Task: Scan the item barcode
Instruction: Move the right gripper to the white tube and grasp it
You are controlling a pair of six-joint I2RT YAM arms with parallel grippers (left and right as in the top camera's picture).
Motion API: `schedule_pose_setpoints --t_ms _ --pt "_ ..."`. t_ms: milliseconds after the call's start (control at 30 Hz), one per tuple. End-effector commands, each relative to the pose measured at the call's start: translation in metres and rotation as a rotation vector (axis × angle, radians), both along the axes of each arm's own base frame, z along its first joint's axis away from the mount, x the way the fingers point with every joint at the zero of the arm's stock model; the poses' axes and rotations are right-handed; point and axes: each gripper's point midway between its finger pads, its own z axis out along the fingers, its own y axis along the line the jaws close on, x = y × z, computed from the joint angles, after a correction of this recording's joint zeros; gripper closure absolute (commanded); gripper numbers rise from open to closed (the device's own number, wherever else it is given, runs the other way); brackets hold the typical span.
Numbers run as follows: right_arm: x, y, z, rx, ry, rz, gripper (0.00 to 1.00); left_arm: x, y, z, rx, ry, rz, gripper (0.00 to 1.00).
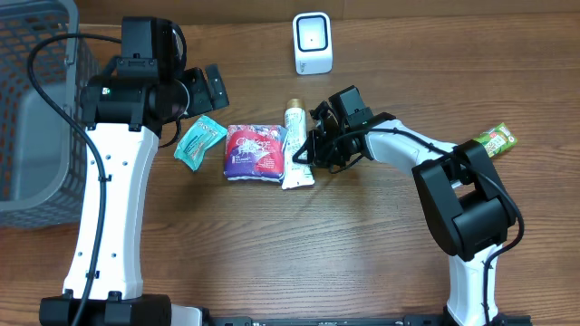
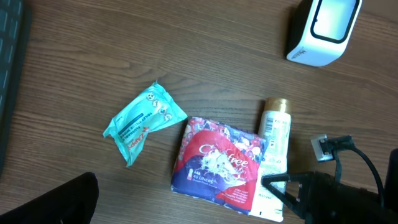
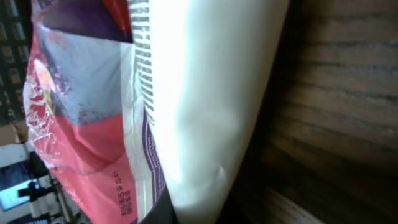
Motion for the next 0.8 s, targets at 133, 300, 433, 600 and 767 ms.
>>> schedule_pose_setpoints --t_ms 133,300,433,600,767 --pt "-0.004 -0.024 0.015 0.17 0.058 0.065 0.96 0.002 -0.001 0.001 0.007 -0.004 -0.019 0.0" --pt "-0.005 -0.052 0.036 0.232 0.003 0.117 0.96 0.002 -0.001 0.001 0.007 -0.004 -0.019 0.01" --pt "-0.011 -0.068 0.063 0.299 -0.08 0.181 0.96 0.002 -0.001 0.001 0.007 -0.004 -0.019 0.0" --pt "-0.025 -0.08 0.1 0.344 -0.199 0.257 0.96 0.002 -0.001 0.001 0.007 -0.004 -0.019 0.0" --pt "-0.041 -0.084 0.159 0.469 -0.324 0.305 0.96 0.002 -0.001 0.001 0.007 -0.004 -0.019 0.0"
